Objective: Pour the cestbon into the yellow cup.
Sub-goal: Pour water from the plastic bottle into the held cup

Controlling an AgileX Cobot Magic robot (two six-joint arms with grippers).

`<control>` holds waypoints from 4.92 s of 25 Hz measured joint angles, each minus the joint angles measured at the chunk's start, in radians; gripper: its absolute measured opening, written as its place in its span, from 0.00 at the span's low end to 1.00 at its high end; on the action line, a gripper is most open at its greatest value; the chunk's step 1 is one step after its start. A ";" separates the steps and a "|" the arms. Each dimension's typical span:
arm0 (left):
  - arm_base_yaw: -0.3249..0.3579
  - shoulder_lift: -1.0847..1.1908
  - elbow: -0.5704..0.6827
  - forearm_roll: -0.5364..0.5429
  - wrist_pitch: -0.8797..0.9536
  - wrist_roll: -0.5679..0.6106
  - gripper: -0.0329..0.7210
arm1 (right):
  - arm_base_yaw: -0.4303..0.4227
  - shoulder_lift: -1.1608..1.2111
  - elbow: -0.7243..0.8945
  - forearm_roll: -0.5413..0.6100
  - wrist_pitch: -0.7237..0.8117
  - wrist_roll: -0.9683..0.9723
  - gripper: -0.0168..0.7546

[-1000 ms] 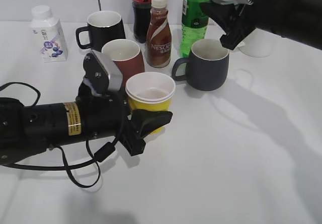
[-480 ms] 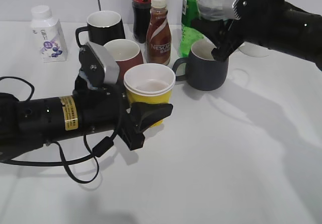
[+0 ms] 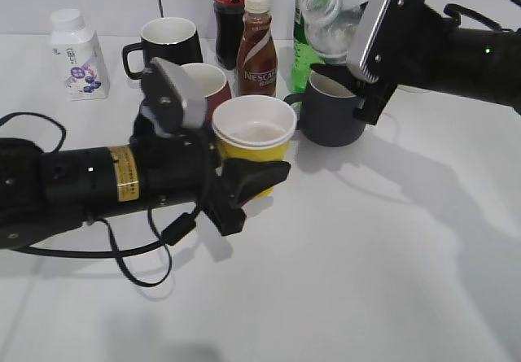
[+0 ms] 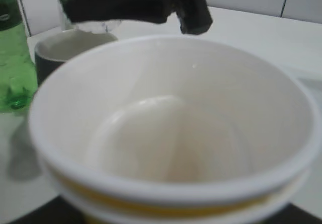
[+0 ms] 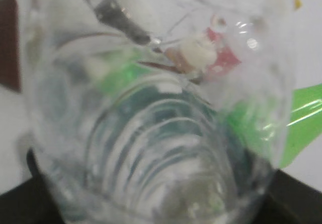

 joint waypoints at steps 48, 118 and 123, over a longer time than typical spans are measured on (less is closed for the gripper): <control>-0.062 0.069 -0.086 0.043 0.075 0.000 0.52 | 0.000 0.000 0.000 -0.052 0.063 -0.656 0.63; -0.070 0.069 -0.089 0.071 0.075 0.000 0.52 | 0.000 0.000 -0.001 0.009 0.039 -0.883 0.63; -0.070 0.069 -0.089 0.070 0.075 0.000 0.52 | 0.000 0.000 -0.002 0.036 0.036 -0.860 0.63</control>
